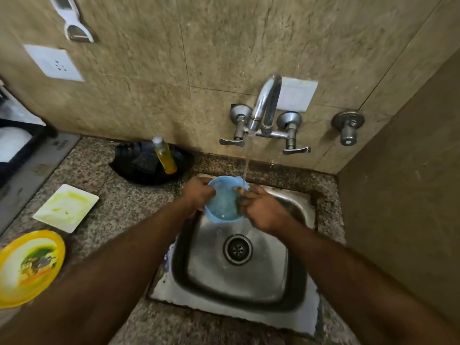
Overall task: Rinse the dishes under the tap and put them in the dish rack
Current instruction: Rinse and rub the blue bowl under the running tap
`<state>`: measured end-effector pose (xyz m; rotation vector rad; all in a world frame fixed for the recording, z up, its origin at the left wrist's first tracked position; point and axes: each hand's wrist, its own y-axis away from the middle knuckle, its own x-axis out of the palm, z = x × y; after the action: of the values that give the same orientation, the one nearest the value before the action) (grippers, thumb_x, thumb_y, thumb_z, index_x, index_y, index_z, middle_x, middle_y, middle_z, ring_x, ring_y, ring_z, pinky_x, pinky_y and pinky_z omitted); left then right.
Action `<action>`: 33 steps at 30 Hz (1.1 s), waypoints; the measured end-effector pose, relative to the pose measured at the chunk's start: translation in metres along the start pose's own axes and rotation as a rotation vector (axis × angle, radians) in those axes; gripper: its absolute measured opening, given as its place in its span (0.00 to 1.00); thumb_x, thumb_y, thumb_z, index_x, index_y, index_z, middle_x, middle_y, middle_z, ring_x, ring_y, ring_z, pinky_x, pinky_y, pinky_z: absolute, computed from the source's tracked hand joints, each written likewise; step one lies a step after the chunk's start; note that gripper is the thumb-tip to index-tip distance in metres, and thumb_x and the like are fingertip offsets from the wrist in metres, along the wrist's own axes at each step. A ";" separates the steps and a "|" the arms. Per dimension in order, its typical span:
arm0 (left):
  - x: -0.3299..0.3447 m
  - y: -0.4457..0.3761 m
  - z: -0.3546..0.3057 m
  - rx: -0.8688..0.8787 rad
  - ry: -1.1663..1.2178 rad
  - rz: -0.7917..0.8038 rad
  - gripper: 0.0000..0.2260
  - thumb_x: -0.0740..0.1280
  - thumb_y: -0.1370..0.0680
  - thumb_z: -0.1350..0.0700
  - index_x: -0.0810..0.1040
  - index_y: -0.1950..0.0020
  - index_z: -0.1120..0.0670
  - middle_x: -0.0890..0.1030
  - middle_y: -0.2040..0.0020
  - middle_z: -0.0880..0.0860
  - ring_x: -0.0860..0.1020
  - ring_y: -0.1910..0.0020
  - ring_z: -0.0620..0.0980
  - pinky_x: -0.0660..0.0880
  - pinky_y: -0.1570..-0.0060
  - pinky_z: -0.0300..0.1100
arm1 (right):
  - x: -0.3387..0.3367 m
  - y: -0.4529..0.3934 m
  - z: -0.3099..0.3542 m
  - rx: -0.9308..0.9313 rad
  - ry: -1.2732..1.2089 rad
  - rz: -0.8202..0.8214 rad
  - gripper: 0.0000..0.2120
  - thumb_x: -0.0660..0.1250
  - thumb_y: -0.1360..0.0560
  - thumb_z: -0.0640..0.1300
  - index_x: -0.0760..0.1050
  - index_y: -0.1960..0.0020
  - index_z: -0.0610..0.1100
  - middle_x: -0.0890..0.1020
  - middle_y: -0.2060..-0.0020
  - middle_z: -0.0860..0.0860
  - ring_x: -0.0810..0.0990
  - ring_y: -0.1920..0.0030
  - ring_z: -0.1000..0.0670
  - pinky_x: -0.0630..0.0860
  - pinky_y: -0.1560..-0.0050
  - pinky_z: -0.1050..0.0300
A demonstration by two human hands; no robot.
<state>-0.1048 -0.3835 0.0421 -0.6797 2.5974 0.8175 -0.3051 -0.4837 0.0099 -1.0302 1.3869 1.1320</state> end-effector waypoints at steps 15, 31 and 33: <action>0.077 -0.033 0.052 -0.220 0.046 0.073 0.15 0.65 0.23 0.58 0.82 0.39 0.61 0.84 0.40 0.61 0.82 0.39 0.62 0.80 0.39 0.54 | 0.009 0.037 0.036 0.263 -0.056 0.235 0.14 0.67 0.25 0.47 0.82 0.41 0.51 0.83 0.46 0.51 0.78 0.40 0.46 0.68 0.37 0.54; 0.063 0.020 0.064 -0.610 0.553 0.315 0.27 0.61 0.20 0.34 0.78 0.44 0.58 0.81 0.48 0.61 0.80 0.51 0.59 0.78 0.57 0.49 | 0.031 0.031 0.022 1.300 -1.879 0.101 0.22 0.70 0.36 0.44 0.81 0.43 0.41 0.83 0.52 0.40 0.79 0.50 0.40 0.75 0.47 0.44; 0.060 0.017 0.061 -0.560 0.584 0.288 0.28 0.62 0.21 0.33 0.79 0.42 0.58 0.82 0.47 0.61 0.81 0.51 0.60 0.79 0.56 0.49 | 0.035 0.021 0.034 1.186 -1.756 -0.027 0.16 0.72 0.33 0.41 0.82 0.46 0.40 0.84 0.51 0.39 0.79 0.53 0.43 0.77 0.48 0.46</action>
<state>-0.1534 -0.3553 -0.0243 -0.7896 3.0386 1.6957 -0.3226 -0.4463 -0.0239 0.7799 0.2844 0.5259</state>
